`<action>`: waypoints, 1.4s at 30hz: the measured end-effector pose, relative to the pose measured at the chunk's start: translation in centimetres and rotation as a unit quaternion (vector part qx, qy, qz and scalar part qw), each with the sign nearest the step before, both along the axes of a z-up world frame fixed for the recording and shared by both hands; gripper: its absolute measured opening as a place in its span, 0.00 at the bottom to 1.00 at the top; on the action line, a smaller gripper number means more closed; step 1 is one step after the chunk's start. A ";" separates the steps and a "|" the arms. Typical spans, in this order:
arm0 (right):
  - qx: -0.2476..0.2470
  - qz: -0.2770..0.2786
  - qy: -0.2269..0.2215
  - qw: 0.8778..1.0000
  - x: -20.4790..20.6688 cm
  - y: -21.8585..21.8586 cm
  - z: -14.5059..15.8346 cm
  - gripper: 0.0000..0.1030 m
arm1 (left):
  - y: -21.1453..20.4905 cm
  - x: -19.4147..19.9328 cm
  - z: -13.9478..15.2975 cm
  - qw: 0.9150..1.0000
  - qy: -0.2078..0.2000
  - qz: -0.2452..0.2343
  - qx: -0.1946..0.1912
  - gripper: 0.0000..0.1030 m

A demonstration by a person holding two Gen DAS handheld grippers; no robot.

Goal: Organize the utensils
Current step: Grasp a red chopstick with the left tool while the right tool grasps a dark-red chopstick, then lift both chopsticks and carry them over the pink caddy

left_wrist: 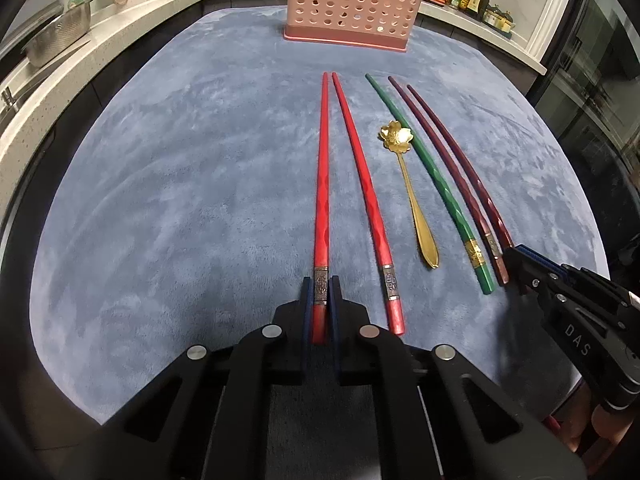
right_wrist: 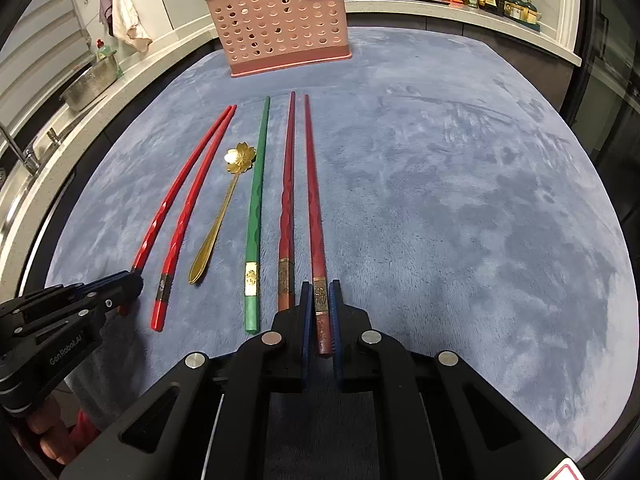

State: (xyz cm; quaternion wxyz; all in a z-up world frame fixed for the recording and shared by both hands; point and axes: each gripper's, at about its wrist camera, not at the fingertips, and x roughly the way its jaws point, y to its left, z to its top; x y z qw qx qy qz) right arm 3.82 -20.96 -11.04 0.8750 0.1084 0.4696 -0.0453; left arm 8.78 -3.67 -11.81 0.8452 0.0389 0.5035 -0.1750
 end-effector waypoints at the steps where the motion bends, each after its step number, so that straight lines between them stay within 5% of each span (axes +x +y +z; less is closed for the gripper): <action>1: 0.001 -0.001 -0.002 1.000 -0.1 -0.1 0.1 0.07 | 0.0 -0.1 0.2 1.000 -0.002 -0.001 -0.001 0.07; 22: 0.013 -0.034 -0.124 0.992 -1.9 -2.8 10.6 0.07 | 2.2 0.5 11.5 0.993 -0.106 0.023 -0.042 0.07; 42: 0.012 -0.043 -0.228 0.973 4.4 -7.2 20.6 0.07 | 2.6 9.1 21.3 0.975 -0.207 0.046 -0.063 0.07</action>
